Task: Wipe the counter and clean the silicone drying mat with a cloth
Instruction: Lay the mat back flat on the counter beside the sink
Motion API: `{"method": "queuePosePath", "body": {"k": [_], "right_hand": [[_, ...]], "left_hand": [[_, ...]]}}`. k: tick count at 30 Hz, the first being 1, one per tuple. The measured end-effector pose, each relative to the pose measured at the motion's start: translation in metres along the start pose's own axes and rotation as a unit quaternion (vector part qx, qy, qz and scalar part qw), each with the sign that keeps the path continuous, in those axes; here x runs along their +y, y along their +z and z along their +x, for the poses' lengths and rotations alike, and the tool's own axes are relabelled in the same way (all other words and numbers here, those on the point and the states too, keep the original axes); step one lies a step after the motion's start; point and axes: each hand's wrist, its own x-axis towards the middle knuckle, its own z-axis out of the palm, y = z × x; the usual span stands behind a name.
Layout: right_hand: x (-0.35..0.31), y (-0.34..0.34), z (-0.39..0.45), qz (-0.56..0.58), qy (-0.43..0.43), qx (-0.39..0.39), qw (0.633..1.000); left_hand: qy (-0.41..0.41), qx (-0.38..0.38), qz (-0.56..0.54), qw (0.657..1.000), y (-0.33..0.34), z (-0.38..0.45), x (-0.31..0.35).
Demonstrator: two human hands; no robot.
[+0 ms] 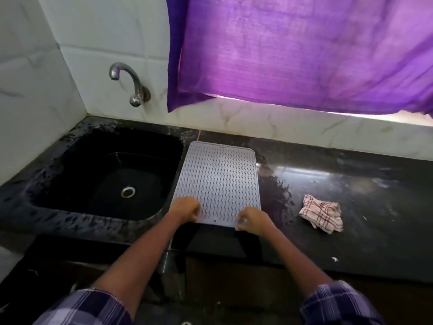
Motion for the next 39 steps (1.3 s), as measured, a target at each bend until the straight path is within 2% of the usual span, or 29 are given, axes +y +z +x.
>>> {"method": "queuePosePath", "body": {"k": [3,6,8,13,21,27,36,39], "right_hand": [[0.003,0.005,-0.007,-0.089,-0.024,0.0,0.996],[0.002,0.005,0.001,-0.19,-0.045,-0.001,0.981],[0.0,0.004,0.005,-0.212,-0.054,0.001,0.976],[0.003,-0.004,0.001,-0.191,-0.058,-0.009,0.98],[0.005,-0.015,-0.023,-0.186,-0.052,-0.006,0.981],[0.0,-0.001,-0.044,-0.189,-0.049,-0.04,0.98],[-0.016,0.003,-0.052,-0.169,-0.029,-0.085,0.981],[-0.017,-0.008,-0.046,-0.146,0.001,-0.106,0.984]], "left_hand": [[0.009,-0.016,0.079,0.997,0.009,-0.003,0.008],[0.035,0.003,0.137,0.99,0.008,0.002,0.01],[0.052,0.019,0.163,0.985,0.008,0.004,0.011],[0.062,0.034,0.199,0.977,0.019,-0.004,0.02],[0.085,0.055,0.199,0.975,0.021,-0.023,0.042],[0.092,0.045,0.207,0.973,0.04,-0.044,0.05],[0.079,0.023,0.205,0.975,0.033,-0.062,0.044],[0.048,0.028,0.173,0.983,0.02,-0.066,0.033]]}}
